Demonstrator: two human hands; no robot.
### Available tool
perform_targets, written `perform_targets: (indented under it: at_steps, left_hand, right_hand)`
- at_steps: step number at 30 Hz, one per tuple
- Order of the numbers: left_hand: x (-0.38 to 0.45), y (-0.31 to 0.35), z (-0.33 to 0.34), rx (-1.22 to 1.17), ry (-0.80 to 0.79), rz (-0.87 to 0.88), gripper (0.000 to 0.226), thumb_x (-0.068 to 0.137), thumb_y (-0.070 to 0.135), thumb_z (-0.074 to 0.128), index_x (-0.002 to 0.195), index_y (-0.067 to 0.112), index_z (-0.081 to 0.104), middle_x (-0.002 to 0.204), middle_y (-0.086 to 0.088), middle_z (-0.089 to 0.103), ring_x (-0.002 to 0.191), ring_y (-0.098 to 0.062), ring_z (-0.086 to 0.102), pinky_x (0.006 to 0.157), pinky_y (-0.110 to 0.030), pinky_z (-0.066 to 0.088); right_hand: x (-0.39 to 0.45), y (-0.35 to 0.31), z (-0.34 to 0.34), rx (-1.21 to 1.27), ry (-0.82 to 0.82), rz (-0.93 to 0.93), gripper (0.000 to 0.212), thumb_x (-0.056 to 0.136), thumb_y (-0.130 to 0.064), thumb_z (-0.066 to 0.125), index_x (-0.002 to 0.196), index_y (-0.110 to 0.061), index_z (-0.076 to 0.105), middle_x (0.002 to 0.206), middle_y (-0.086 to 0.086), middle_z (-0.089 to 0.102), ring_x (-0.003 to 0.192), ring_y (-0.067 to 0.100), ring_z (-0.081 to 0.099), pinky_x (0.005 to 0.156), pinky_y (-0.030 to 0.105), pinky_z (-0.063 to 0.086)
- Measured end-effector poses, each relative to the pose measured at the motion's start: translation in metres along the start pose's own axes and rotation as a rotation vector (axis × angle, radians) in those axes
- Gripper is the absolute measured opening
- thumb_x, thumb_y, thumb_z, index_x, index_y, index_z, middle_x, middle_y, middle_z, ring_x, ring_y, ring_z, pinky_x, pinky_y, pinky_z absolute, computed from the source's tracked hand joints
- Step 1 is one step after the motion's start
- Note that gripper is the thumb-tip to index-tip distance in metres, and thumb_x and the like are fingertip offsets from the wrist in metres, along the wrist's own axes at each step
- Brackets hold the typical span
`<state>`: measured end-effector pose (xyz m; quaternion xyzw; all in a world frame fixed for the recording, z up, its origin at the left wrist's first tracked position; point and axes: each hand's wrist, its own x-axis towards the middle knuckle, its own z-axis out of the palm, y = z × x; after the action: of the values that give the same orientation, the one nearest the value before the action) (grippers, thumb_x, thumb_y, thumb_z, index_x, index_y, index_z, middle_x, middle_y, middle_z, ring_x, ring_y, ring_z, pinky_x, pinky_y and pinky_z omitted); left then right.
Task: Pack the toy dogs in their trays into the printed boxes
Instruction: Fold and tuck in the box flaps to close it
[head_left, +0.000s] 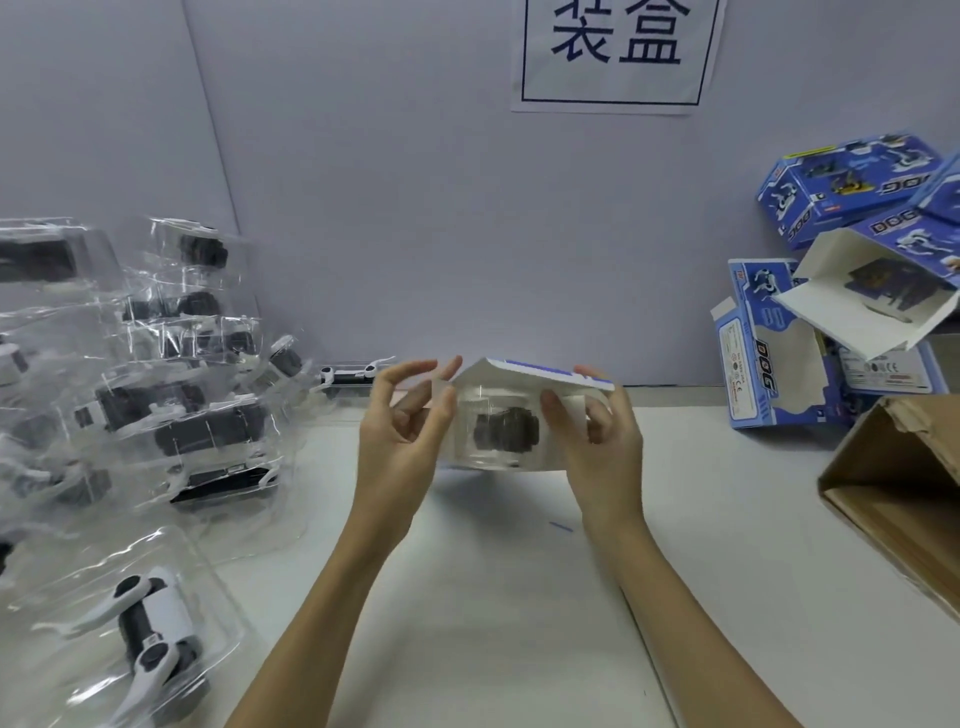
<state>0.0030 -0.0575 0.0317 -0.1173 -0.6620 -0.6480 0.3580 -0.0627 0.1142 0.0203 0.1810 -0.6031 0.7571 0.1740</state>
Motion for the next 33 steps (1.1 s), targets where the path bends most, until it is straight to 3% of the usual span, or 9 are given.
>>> perform_targets:
  at_steps: [4, 8, 12, 17, 22, 24, 27, 30, 33]
  left_hand:
    - [-0.01, -0.007, 0.011, 0.377, -0.314, 0.193, 0.077, 0.08, 0.042, 0.088, 0.14, 0.04, 0.04, 0.171, 0.011, 0.025, 0.144, -0.011, 0.046, 0.101, -0.026, 0.042]
    - [-0.01, -0.021, 0.011, 0.659, -0.226, 0.393, 0.109, 0.076, 0.035, 0.094, 0.159, 0.028, 0.023, 0.17, 0.013, 0.024, 0.148, 0.006, 0.031, 0.116, -0.052, 0.034]
    - [-0.001, -0.015, 0.007, 0.15, -0.075, 0.214, 0.095, 0.078, 0.022, 0.094, 0.141, 0.034, 0.024, 0.142, 0.008, 0.058, 0.128, -0.024, 0.062, 0.097, -0.033, 0.057]
    - [-0.004, -0.006, 0.005, -0.079, -0.064, 0.079, 0.059, 0.089, 0.015, 0.083, 0.131, 0.027, 0.043, 0.125, 0.004, 0.064, 0.113, -0.039, 0.07, 0.077, -0.044, 0.065]
    - [-0.003, -0.012, 0.005, 0.132, -0.112, 0.024, 0.058, 0.095, 0.035, 0.074, 0.147, 0.041, 0.05, 0.151, 0.023, 0.048, 0.146, -0.023, 0.046, 0.112, -0.053, 0.046]
    - [-0.001, -0.011, 0.009, 0.26, -0.148, 0.043, 0.047, 0.095, 0.048, 0.067, 0.141, 0.047, 0.057, 0.154, 0.019, 0.045, 0.154, -0.007, 0.027, 0.121, -0.034, 0.033]
    - [0.003, -0.006, 0.022, 0.293, -0.162, 0.072, 0.026, 0.098, 0.047, 0.065, 0.121, 0.037, 0.073, 0.148, 0.015, 0.046, 0.147, 0.009, 0.026, 0.108, -0.008, 0.033]
    - [0.008, -0.007, 0.029, 0.204, -0.121, 0.05, 0.025, 0.098, 0.039, 0.065, 0.108, 0.022, 0.079, 0.147, 0.02, 0.043, 0.147, 0.009, 0.028, 0.109, -0.037, 0.05]
    - [0.009, -0.002, 0.027, 0.137, -0.131, 0.011, 0.027, 0.095, 0.041, 0.067, 0.108, 0.02, 0.08, 0.144, 0.018, 0.045, 0.144, -0.009, 0.042, 0.095, -0.045, 0.058]
  right_hand:
    - [0.007, -0.001, -0.002, 0.07, 0.194, 0.099, 0.043, 0.079, -0.035, 0.092, 0.11, -0.02, 0.067, 0.092, -0.006, 0.078, 0.082, 0.013, 0.073, 0.067, 0.021, 0.055]
    - [0.004, -0.006, -0.005, 0.134, 0.154, 0.119, 0.047, 0.081, -0.038, 0.088, 0.115, -0.016, 0.064, 0.096, -0.006, 0.079, 0.086, 0.01, 0.074, 0.073, 0.026, 0.057]
    - [0.001, -0.02, -0.006, 0.119, -0.028, -0.056, 0.026, 0.101, -0.039, 0.066, 0.121, -0.024, 0.06, 0.109, -0.006, 0.075, 0.099, 0.012, 0.071, 0.081, 0.033, 0.057]
    - [-0.007, -0.018, -0.002, -0.136, -0.213, -0.211, 0.042, 0.099, -0.041, 0.062, 0.14, -0.04, 0.051, 0.141, -0.011, 0.059, 0.132, 0.018, 0.058, 0.101, 0.05, 0.057]
    - [-0.004, -0.01, -0.006, -0.271, -0.257, -0.244, 0.041, 0.104, -0.046, 0.056, 0.144, -0.039, 0.055, 0.139, -0.011, 0.05, 0.133, 0.006, 0.053, 0.107, 0.036, 0.053]
    - [0.0, -0.008, -0.009, -0.302, -0.205, -0.274, 0.025, 0.106, -0.047, 0.053, 0.123, -0.034, 0.065, 0.131, -0.008, 0.053, 0.129, 0.006, 0.055, 0.101, 0.042, 0.055]
    - [0.007, -0.004, -0.014, -0.27, -0.133, -0.232, 0.033, 0.105, -0.046, 0.051, 0.103, -0.015, 0.064, 0.141, -0.007, 0.053, 0.134, 0.005, 0.053, 0.102, 0.045, 0.055]
    - [0.009, -0.006, -0.016, -0.137, -0.13, -0.137, 0.037, 0.1, -0.048, 0.056, 0.108, -0.013, 0.065, 0.15, -0.012, 0.054, 0.131, -0.001, 0.056, 0.089, 0.023, 0.057]
    - [0.008, -0.008, -0.014, -0.058, -0.087, -0.12, 0.028, 0.098, -0.044, 0.067, 0.117, -0.023, 0.063, 0.129, -0.011, 0.067, 0.125, 0.01, 0.063, 0.088, 0.033, 0.061]
